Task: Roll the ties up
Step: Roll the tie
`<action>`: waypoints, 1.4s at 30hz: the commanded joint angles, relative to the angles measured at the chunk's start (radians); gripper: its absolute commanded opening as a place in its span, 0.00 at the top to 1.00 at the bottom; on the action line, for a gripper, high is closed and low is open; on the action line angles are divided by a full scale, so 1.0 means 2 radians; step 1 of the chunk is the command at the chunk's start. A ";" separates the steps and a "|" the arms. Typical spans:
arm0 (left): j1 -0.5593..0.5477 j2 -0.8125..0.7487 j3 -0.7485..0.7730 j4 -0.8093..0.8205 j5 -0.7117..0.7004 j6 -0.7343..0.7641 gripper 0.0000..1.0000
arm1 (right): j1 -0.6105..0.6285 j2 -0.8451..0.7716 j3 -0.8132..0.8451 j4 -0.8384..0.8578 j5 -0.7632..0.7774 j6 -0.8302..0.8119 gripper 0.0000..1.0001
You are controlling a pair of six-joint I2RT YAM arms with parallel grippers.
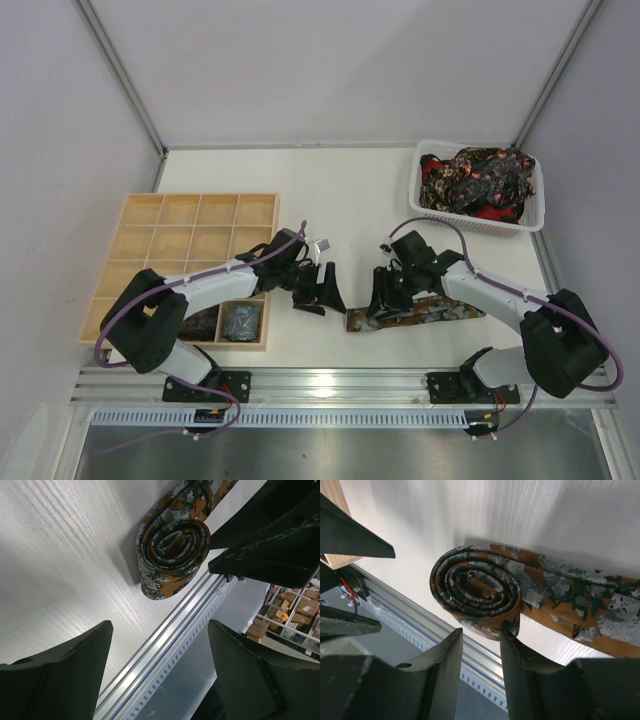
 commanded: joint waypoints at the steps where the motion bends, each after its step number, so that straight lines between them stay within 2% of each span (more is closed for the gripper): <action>1: -0.004 0.000 -0.004 0.034 0.019 -0.005 0.17 | -0.001 0.018 0.000 0.032 0.017 0.003 0.59; 14: -0.008 0.021 -0.007 0.078 0.031 -0.010 0.13 | -0.035 0.076 0.014 0.046 0.015 -0.044 0.66; 25: -0.018 0.121 0.047 0.136 0.059 -0.015 0.14 | -0.062 0.125 0.022 0.060 -0.012 -0.072 0.68; 29: -0.020 0.151 0.076 0.114 0.046 -0.016 0.15 | -0.067 0.128 0.020 0.061 -0.014 -0.076 0.68; 35: -0.025 0.161 0.080 0.087 0.036 -0.047 0.22 | -0.068 0.133 0.028 0.062 -0.021 -0.074 0.68; 39: -0.027 0.170 0.083 0.068 0.032 -0.053 0.36 | -0.068 0.134 0.033 0.062 -0.017 -0.072 0.69; 42: -0.031 0.177 0.090 0.053 0.028 -0.051 0.41 | -0.068 0.138 0.038 0.065 -0.021 -0.068 0.69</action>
